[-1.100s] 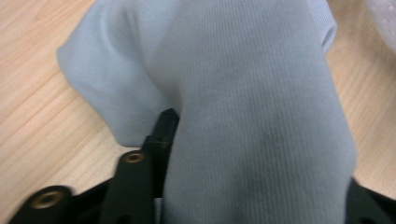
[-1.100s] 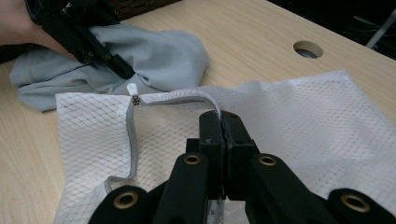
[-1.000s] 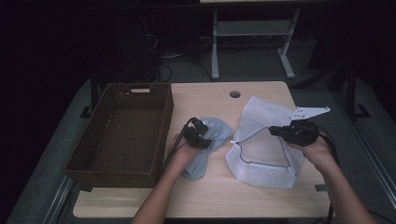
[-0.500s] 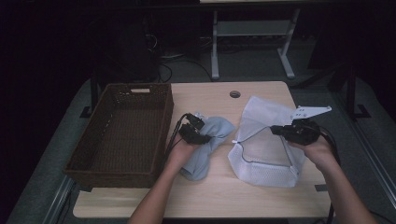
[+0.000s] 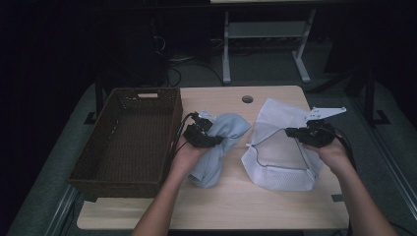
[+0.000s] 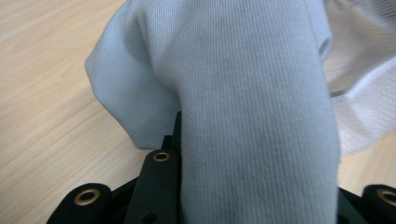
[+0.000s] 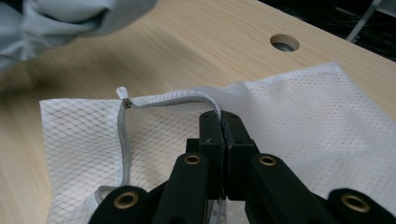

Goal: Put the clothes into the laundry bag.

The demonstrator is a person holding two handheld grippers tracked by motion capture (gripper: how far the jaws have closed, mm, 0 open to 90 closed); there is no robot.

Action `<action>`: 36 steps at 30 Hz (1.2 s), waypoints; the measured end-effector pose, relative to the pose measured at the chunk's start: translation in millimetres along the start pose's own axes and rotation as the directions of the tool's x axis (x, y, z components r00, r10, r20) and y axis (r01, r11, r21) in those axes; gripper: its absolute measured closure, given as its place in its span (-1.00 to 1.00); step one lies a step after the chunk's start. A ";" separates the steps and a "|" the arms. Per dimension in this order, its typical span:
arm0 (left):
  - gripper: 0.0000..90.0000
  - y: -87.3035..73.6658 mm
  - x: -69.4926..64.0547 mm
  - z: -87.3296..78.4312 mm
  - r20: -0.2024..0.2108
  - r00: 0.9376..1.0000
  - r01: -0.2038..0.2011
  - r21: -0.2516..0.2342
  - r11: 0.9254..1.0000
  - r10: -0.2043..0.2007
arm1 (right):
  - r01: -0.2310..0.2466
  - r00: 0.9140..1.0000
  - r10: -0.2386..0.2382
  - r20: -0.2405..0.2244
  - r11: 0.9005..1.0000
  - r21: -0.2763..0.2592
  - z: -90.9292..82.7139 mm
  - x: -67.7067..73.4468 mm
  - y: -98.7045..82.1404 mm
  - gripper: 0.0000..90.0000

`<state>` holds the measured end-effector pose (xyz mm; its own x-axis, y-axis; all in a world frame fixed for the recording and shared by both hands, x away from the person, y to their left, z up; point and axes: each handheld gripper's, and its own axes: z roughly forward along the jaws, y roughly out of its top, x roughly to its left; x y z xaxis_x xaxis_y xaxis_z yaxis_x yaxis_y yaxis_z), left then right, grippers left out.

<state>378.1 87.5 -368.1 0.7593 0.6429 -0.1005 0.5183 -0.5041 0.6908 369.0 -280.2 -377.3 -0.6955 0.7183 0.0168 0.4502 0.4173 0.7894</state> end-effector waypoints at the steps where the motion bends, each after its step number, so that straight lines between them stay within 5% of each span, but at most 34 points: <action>1: 0.55 0.9 -0.7 -5.1 0.017 1.000 -0.002 -0.010 1.000 0.002 | -0.010 1.000 0.010 0.003 1.000 0.001 5.1 -2.5 3.0 0.96; 18: 0.55 6.6 -27.3 -19.3 0.119 0.988 -0.091 -0.035 0.995 0.095 | -0.010 0.999 0.010 -0.039 1.000 0.015 41.4 3.6 18.9 0.97; 36: 0.55 5.9 -70.1 15.7 0.232 0.947 -0.236 0.032 0.971 0.222 | 0.029 0.996 -0.026 -0.087 0.999 0.033 41.3 18.6 16.9 0.97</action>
<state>334.1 30.4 -368.2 0.9254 0.3632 -0.1080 0.3373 -0.6597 0.6716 386.8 -236.8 -389.0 -0.7533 0.6558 0.0495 0.4480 0.4565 0.7687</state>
